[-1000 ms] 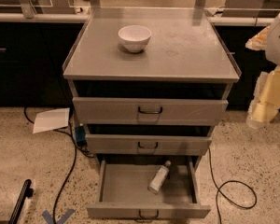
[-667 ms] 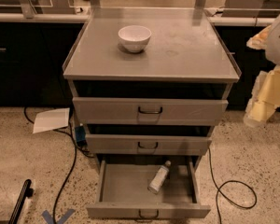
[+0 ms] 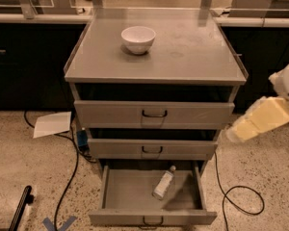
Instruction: Pick blue plastic bottle from bottom drawer and place on counter
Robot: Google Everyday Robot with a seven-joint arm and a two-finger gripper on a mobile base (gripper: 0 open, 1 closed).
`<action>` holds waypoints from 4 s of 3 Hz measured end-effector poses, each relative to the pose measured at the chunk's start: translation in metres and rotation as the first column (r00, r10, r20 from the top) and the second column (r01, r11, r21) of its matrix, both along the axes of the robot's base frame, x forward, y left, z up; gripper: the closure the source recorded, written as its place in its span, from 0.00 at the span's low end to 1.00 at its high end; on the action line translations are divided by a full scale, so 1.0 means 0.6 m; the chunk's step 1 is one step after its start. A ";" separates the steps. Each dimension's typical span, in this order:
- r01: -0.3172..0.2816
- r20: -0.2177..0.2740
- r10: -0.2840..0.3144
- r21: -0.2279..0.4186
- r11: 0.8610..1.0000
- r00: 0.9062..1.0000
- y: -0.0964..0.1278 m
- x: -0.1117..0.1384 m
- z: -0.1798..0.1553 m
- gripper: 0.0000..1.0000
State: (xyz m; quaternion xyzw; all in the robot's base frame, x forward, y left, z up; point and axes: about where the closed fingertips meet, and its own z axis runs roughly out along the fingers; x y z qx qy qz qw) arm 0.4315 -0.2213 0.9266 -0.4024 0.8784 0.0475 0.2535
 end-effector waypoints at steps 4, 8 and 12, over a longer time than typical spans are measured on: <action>0.349 -0.015 -0.354 0.202 0.915 0.935 -0.021 0.070 -0.077 0.00; 0.514 -0.319 -0.416 0.350 0.783 0.852 0.053 0.165 -0.412 0.00; 0.603 -0.394 -0.478 0.310 0.735 0.785 0.084 0.129 -0.546 0.00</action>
Offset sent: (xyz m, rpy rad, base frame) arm 0.0152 -0.0061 -0.0314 0.1689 0.0143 -0.2076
